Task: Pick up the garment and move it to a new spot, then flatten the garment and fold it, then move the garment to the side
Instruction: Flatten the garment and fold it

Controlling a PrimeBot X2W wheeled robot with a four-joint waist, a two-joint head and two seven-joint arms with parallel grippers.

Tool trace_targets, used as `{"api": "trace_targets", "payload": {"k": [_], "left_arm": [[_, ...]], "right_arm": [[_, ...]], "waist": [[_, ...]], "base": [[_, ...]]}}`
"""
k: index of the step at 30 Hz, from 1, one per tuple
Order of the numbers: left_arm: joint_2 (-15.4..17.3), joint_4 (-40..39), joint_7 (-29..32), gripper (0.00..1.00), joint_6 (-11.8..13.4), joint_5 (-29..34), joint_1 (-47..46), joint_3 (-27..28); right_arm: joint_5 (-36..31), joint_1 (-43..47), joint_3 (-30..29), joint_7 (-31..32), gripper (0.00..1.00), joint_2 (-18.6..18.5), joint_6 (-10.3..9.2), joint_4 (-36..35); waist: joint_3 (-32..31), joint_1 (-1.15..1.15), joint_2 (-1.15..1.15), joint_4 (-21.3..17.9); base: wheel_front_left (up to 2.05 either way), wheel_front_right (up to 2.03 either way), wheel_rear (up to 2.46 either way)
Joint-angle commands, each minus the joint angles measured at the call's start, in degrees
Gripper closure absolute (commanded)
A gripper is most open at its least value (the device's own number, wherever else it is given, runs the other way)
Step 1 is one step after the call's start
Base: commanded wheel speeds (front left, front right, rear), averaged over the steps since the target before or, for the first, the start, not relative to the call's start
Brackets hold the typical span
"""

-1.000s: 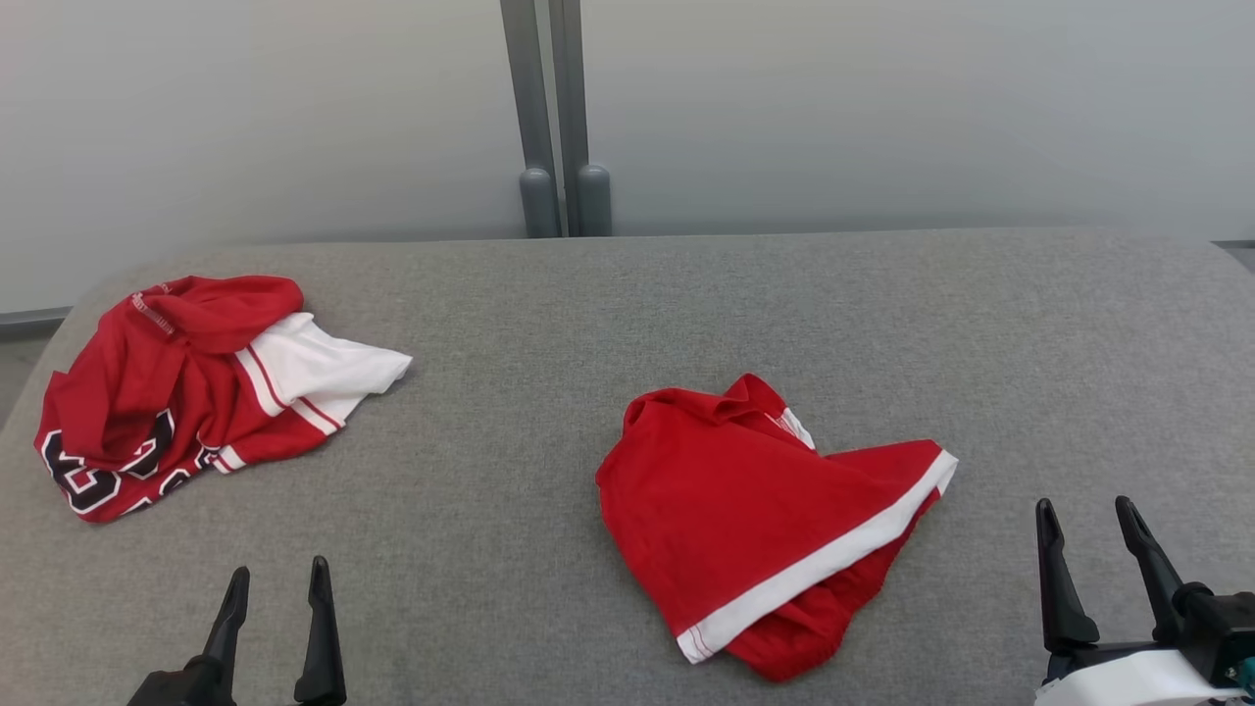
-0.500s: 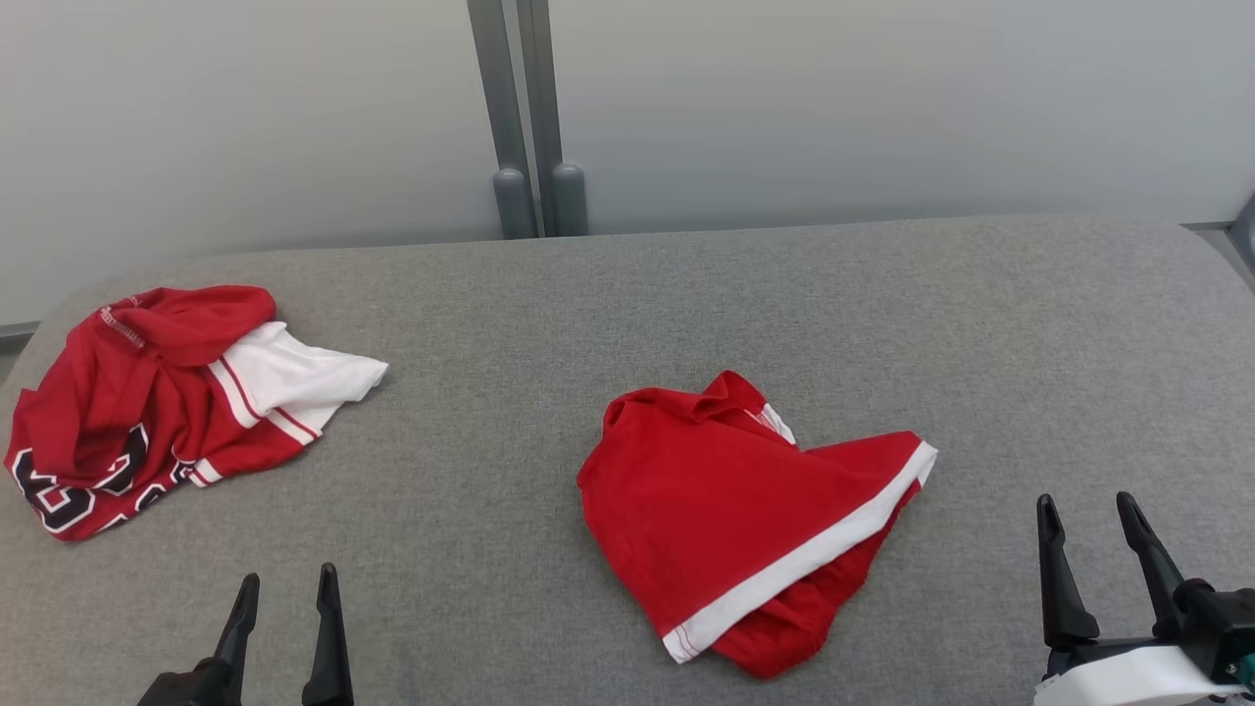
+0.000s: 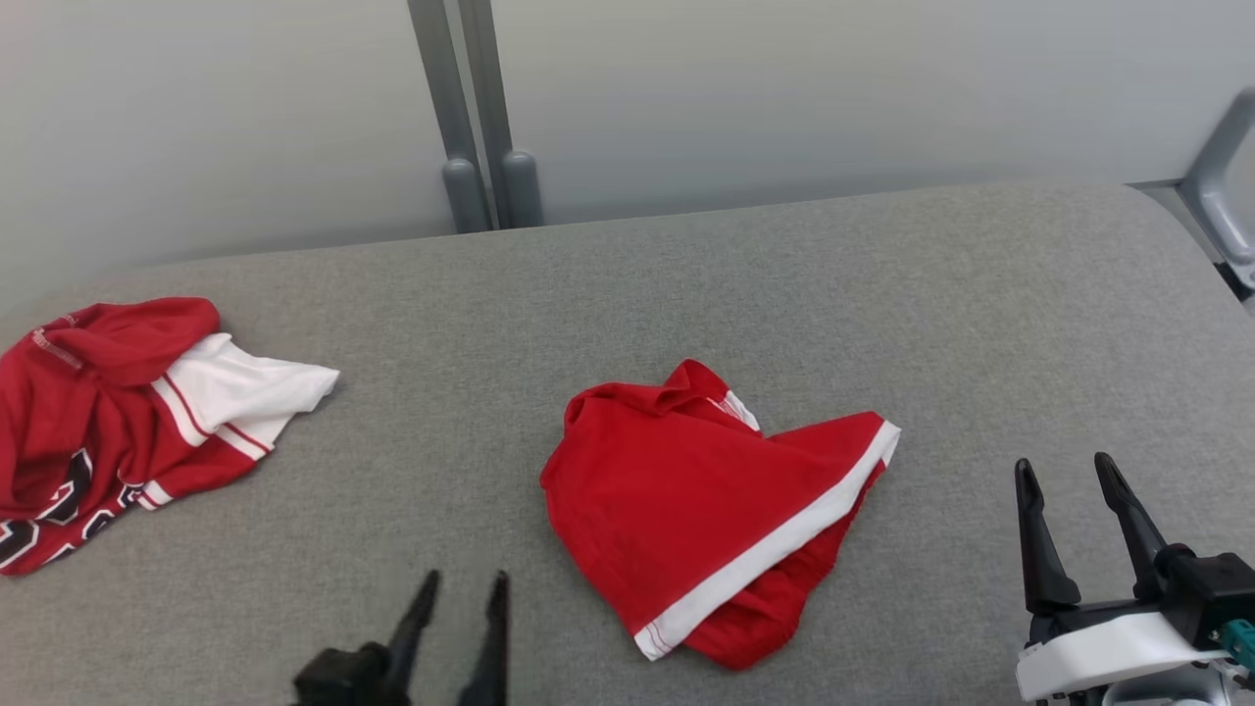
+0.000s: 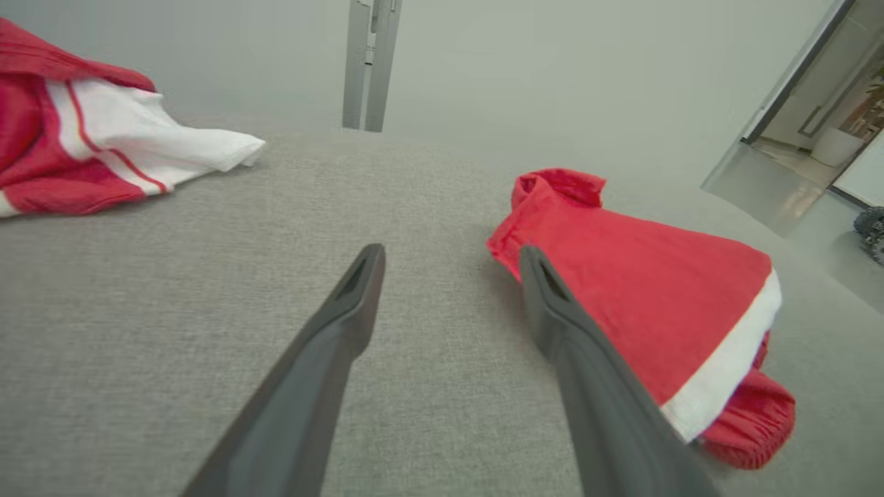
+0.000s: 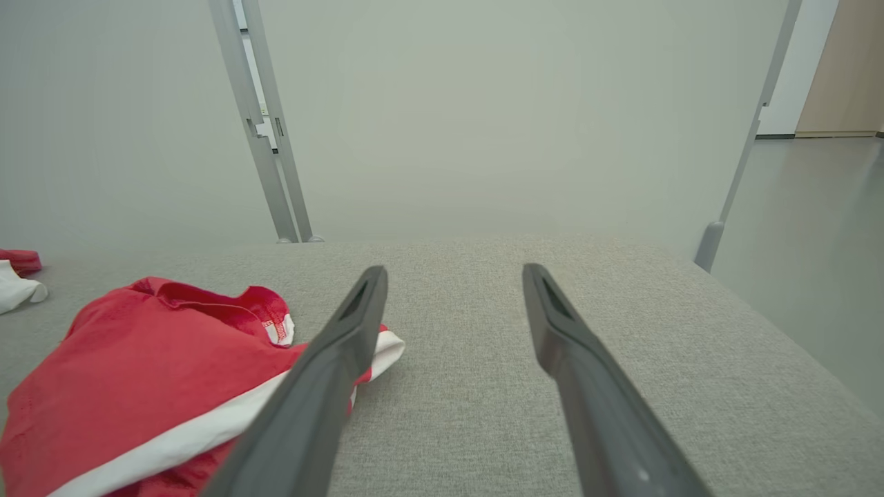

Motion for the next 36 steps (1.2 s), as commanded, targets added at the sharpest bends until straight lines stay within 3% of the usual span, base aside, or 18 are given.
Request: {"api": "trace_targets", "payload": {"k": [1, 5, 10, 14, 17, 21, 22, 24, 31, 36], "left_arm": [[1.34, 1.22, 1.00, 0.00, -0.14, -2.11, -2.06, -4.14], [3.17, 6.05, 5.60, 0.00, -0.14, -8.62, -5.14, -14.72], [4.29, 10.09, 9.43, 0.00, -0.15, -17.25, -8.43, -22.46], [5.51, 11.90, 8.94, 0.00, -0.14, -21.55, -10.04, -25.01], [7.23, 13.74, 7.20, 0.00, -0.03, -21.46, -11.42, -25.93], [7.11, 15.22, 6.15, 0.00, -0.03, -24.39, -12.71, -27.61], [7.28, 15.43, 6.40, 0.30, -0.03, -24.90, -13.18, -28.52], [7.83, 16.11, 6.77, 1.00, -0.03, -25.53, -13.78, -30.37], [10.97, 15.55, 6.29, 1.00, -0.03, -29.33, -15.30, -33.28], [15.85, 7.13, 7.36, 1.00, -0.04, -35.24, -12.97, -32.44]], "right_arm": [[0.12, -0.87, 0.07, -0.20, 0.00, -0.21, 0.00, -0.24], [0.31, -1.74, 0.52, -0.19, 0.00, -0.54, 0.00, -0.52], [0.54, -2.59, 0.17, -0.19, 0.00, -0.74, 0.00, -0.72], [0.49, -2.19, -0.63, -0.19, 0.00, -0.80, 0.00, -0.92], [0.41, -2.30, -0.64, -0.20, 0.00, -0.68, 0.00, -0.98], [0.40, -2.93, -0.32, -0.19, 0.00, -0.48, 0.00, -0.88], [0.39, -3.05, -0.22, -0.19, 0.00, -0.45, 0.00, -0.86], [0.41, -3.24, -0.21, -0.20, 0.00, -0.37, 0.00, -0.91], [0.45, -2.36, -1.63, -0.20, 0.00, -0.24, 0.00, -0.87], [0.19, -1.30, -2.46, -0.20, 0.00, 0.35, 0.00, -0.75]], "waist": [[1.63, 0.00, 0.00, -1.79], [3.46, 0.00, 0.00, -3.67], [5.31, 0.00, 0.00, -6.37], [5.80, 0.00, 0.00, -7.28], [6.08, 0.00, 0.00, -7.68], [6.33, 0.00, 0.00, -8.20], [6.43, 0.00, 0.00, -8.32], [6.63, 0.00, 0.00, -8.39], [6.62, 0.00, 0.00, -7.28], [6.10, 0.00, 0.00, -5.04]], "base": [[0.00, 0.00, 0.00], [0.00, 0.00, 0.00], [0.00, 0.00, 0.00], [0.00, 0.00, 0.00], [0.00, 0.00, 0.00], [0.00, 0.00, 0.00], [0.00, 0.00, 0.00], [0.00, 0.00, 0.00], [0.00, 0.00, 0.00], [0.00, 0.00, 0.00]]}}
